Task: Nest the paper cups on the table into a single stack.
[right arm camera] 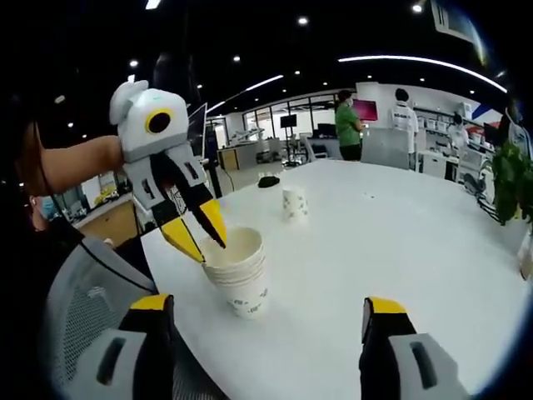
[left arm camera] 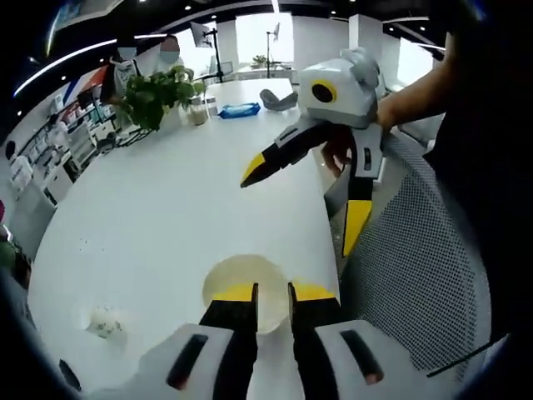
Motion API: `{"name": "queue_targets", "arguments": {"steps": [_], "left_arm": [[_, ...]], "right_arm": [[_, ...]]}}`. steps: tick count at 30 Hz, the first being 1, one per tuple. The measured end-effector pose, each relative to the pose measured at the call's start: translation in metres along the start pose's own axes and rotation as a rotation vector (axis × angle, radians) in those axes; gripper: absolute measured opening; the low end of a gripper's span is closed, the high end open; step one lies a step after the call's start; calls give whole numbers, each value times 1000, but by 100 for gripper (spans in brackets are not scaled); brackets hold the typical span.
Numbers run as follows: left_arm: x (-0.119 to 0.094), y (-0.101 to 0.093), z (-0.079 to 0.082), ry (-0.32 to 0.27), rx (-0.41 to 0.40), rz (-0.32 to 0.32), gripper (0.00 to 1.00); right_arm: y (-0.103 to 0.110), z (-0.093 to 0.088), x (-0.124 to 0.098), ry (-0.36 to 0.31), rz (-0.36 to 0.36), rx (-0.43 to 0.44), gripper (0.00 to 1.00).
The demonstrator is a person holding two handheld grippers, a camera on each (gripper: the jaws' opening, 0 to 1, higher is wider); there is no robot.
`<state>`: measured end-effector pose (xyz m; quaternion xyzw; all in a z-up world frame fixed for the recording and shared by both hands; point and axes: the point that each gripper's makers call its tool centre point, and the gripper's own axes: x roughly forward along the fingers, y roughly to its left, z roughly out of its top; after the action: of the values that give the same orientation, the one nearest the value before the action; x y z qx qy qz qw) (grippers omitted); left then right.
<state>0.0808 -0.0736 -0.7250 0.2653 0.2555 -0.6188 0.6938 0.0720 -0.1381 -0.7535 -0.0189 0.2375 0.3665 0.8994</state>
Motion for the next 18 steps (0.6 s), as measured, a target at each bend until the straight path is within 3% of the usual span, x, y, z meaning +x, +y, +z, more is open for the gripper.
{"name": "queue_targets", "arguments": {"steps": [5,18], "left_arm": [[-14,30,4,-61,-58,86,20],[-31,91,-10,-114,-183,245,42]], "right_arm": [[-1,1,0,-6,-2,2,95],[-2,0,-1,-3,-10,10,95]]}}
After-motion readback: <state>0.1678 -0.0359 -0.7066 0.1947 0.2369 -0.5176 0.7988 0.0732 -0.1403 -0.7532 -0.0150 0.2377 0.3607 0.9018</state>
